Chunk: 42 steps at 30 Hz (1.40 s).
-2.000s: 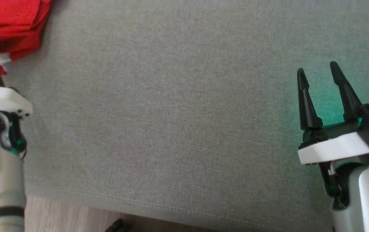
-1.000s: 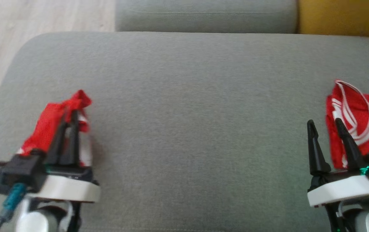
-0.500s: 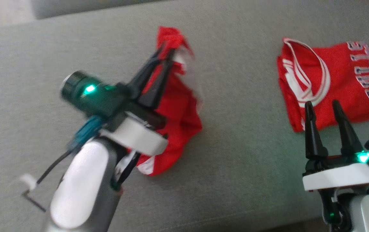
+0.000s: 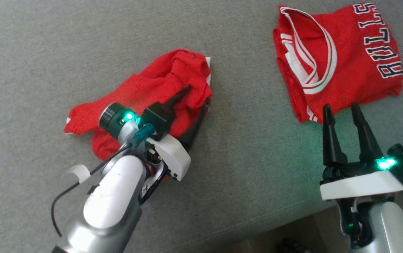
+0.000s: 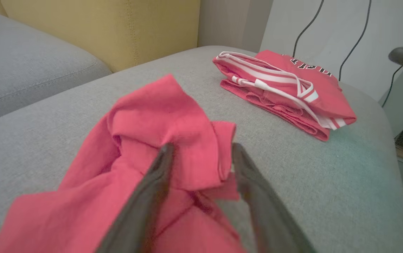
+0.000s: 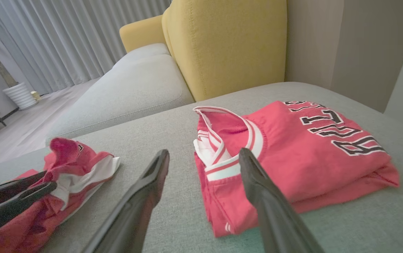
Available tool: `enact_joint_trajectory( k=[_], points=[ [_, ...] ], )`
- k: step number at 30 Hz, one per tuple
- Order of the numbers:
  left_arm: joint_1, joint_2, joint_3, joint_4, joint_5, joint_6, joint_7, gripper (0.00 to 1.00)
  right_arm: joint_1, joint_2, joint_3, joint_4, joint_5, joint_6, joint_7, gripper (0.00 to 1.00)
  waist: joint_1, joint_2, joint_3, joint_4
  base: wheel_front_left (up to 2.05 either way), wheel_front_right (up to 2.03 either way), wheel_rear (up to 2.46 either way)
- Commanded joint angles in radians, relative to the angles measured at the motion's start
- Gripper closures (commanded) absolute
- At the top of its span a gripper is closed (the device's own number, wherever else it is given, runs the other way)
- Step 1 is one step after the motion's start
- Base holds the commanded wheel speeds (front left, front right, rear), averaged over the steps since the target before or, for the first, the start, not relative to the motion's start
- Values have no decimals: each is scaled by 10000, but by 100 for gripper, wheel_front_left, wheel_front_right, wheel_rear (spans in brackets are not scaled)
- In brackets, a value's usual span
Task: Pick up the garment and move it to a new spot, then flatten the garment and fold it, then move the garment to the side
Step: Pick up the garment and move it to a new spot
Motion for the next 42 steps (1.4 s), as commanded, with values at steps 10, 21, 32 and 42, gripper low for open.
enact_joint_trajectory(
  k=[10,21,32,42],
  points=[
    [152,-106,365,-723,-569,332,-1664,0,-186,-55,165,-203,-383,67,103,0,-2,0,-963,1072,0,0,0],
    [1904,592,2696,-2219,-1316,2006,-1982,0,162,-55,102,-613,-1120,67,822,0,-2,0,-1991,2264,0,0,0],
    [3675,1604,3950,-2704,-1569,2347,-1994,0,537,-55,66,-759,-1746,67,1277,0,-2,0,-2615,2844,0,0,0],
    [4940,1844,3631,-3252,-1520,2335,-1619,0,1274,-55,20,-900,-1938,67,1605,0,-2,0,-3285,2748,0,0,0]
  ],
)
